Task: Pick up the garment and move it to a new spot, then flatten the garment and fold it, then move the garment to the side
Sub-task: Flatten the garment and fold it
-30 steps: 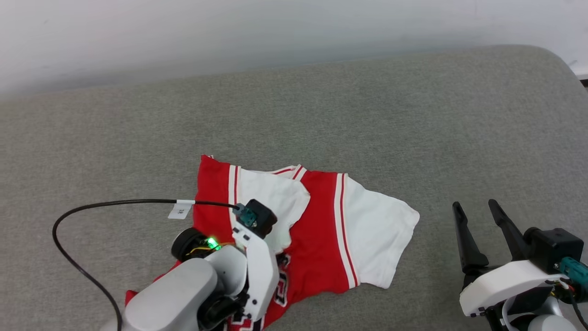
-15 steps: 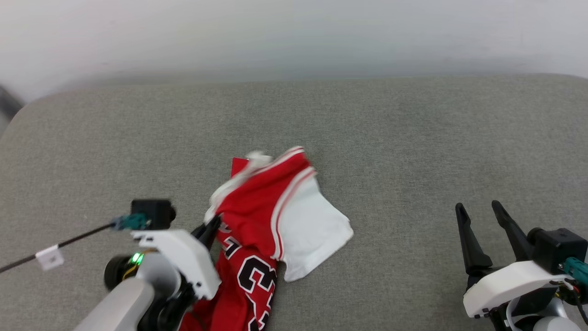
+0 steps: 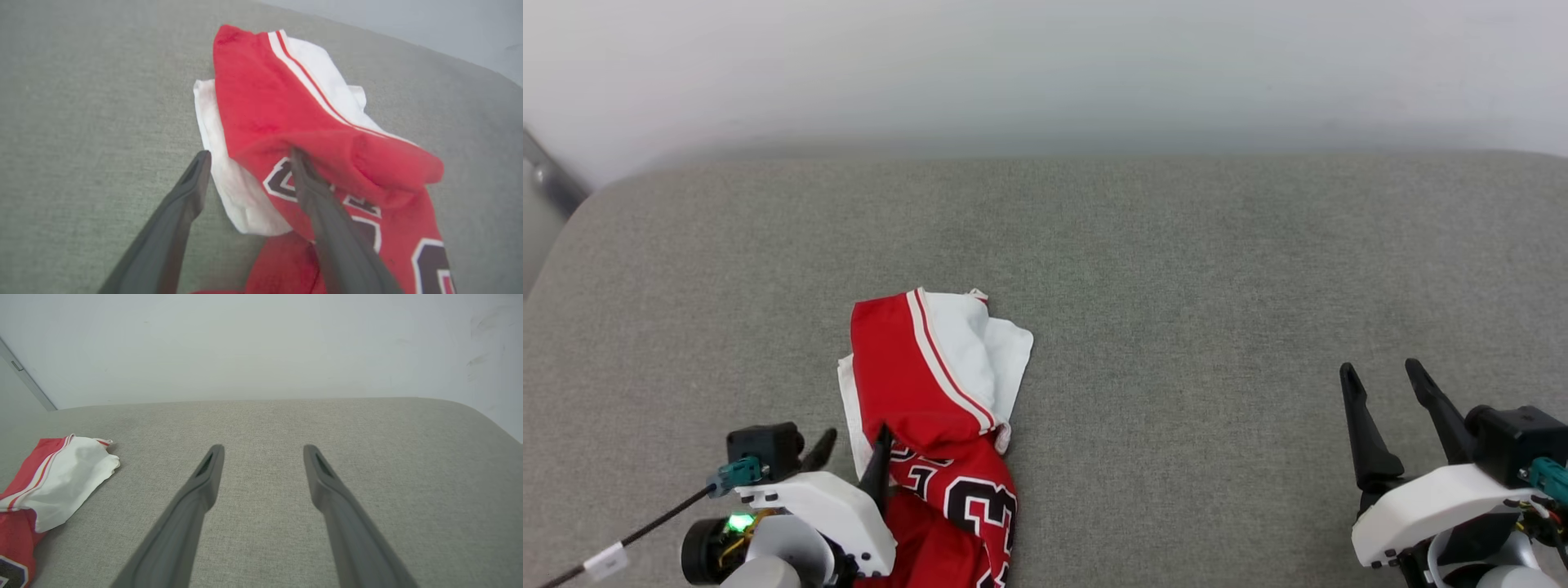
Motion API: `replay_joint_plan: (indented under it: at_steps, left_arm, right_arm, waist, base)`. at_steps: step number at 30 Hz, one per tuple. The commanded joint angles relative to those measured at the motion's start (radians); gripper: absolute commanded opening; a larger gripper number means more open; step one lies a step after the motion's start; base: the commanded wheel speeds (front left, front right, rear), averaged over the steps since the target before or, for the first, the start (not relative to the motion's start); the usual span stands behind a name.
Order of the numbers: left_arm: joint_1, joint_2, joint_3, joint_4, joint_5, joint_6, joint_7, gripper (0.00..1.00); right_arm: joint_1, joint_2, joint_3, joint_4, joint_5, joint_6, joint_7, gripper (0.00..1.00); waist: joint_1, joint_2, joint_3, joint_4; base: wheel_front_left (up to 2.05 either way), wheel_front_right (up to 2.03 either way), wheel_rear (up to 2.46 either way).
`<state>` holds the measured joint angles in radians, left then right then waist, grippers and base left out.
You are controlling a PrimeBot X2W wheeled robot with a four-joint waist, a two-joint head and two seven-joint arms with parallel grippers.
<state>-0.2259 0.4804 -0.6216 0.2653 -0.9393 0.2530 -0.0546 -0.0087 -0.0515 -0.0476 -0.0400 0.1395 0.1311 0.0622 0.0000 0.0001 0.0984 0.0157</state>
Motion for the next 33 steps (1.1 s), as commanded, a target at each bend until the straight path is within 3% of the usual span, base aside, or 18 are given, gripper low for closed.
replay_joint_plan:
  at_steps: [1, 6, 11, 16, 26, 32, 33]
  left_arm:
    - [-0.009, 0.000, 0.003, -0.015, 0.041, 0.027, -0.055, 1.00]
    - [-0.007, 0.005, 0.013, -0.079, 0.126, 0.087, -0.160, 1.00]
    - [-0.027, 0.017, 0.004, -0.129, 0.156, 0.097, -0.160, 1.00]
    - [-0.094, 0.034, -0.057, -0.145, 0.164, 0.038, -0.047, 1.00]
    - [-0.231, 0.070, -0.214, -0.036, 0.081, -0.118, 0.402, 1.00]
    - [-0.253, 0.071, -0.271, 0.062, 0.046, -0.167, 0.557, 1.00]
    - [-0.251, 0.064, -0.276, 0.077, 0.041, -0.173, 0.570, 0.95]
  right_arm:
    - [0.014, 0.001, -0.001, -0.005, -0.008, -0.001, 0.003, 1.00]
    - [0.033, 0.001, -0.008, -0.007, -0.008, -0.001, 0.007, 1.00]
    - [0.039, 0.001, -0.014, -0.014, -0.006, -0.001, 0.011, 1.00]
    - [0.039, 0.001, -0.014, -0.019, -0.006, -0.001, 0.016, 1.00]
    - [0.015, 0.001, 0.011, -0.009, 0.006, -0.001, 0.006, 1.00]
    - [0.005, 0.001, 0.018, 0.006, 0.016, -0.001, -0.002, 1.00]
    - [0.003, 0.001, 0.019, 0.008, 0.017, -0.001, -0.004, 1.00]
  waist:
    - [0.0000, -0.0001, -0.019, -0.003]
    - [0.0000, -0.0001, -0.052, -0.003]
    - [0.0000, -0.0001, -0.065, -0.001]
    - [0.0000, -0.0001, -0.069, -0.003]
    - [0.0000, -0.0001, -0.030, -0.047]
    - [0.0000, -0.0001, -0.005, -0.075]
    - [0.0000, -0.0001, -0.001, -0.078]
  base:
    - [0.00, 0.00, 0.00]
    - [0.00, 0.00, 0.00]
    - [0.00, 0.00, 0.00]
    - [0.00, 0.00, 0.00]
    - [0.00, 0.00, 0.00]
    - [0.00, 0.00, 0.00]
    - [0.00, 0.00, 0.00]
